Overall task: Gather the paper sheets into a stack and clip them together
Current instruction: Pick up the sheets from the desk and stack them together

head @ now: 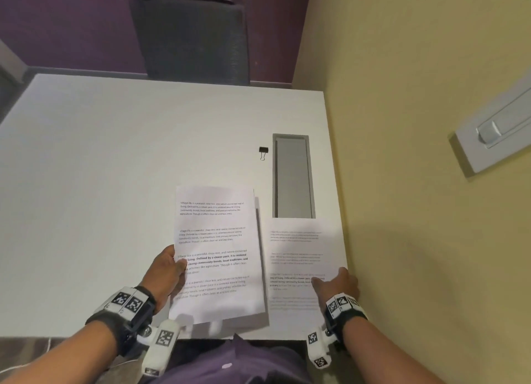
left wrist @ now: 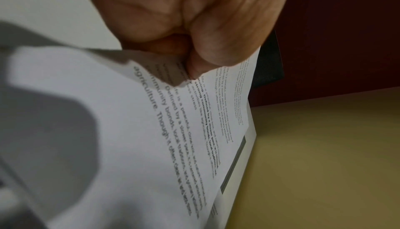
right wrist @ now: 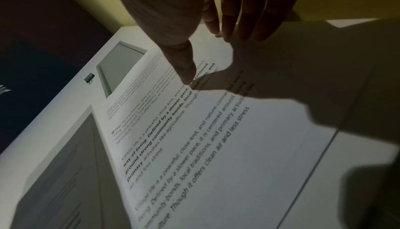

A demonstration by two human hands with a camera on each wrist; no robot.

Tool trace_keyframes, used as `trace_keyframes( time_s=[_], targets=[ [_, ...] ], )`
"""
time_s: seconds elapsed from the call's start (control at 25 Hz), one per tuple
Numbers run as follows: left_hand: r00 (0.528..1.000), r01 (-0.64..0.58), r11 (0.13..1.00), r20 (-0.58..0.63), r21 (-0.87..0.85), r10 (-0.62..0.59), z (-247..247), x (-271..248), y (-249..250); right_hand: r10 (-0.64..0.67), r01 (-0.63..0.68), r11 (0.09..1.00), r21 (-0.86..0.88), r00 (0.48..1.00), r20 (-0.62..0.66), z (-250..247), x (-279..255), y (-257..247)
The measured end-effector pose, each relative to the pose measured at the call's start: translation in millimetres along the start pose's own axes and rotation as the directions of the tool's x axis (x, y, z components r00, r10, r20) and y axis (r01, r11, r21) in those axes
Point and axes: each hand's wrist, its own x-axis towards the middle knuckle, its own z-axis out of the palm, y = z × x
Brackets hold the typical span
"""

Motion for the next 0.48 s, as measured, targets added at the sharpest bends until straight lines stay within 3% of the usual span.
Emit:
trace_keyframes(
  time_s=[0.12,0.28,0.48],
  targets=[
    [0.999,0.029,1.0,-0.038,0.008,-0.029,0,-6,-11,-0.005,0.005,1.0,-0.026,1.0,0.01,6,9,-1],
    [0.997,0.051,0.998,-0.053,0.028,-0.05,-9,-11,-21,-0.015,0.005,0.984,0.175,0.998,0.058,17,16,1],
    [0.989,0.006,0.994,-0.146,0.105,0.009,-20,-21,-25,-0.154,0.121,0.935,0.334,0.985,0.073,10,7,-15]
  ],
)
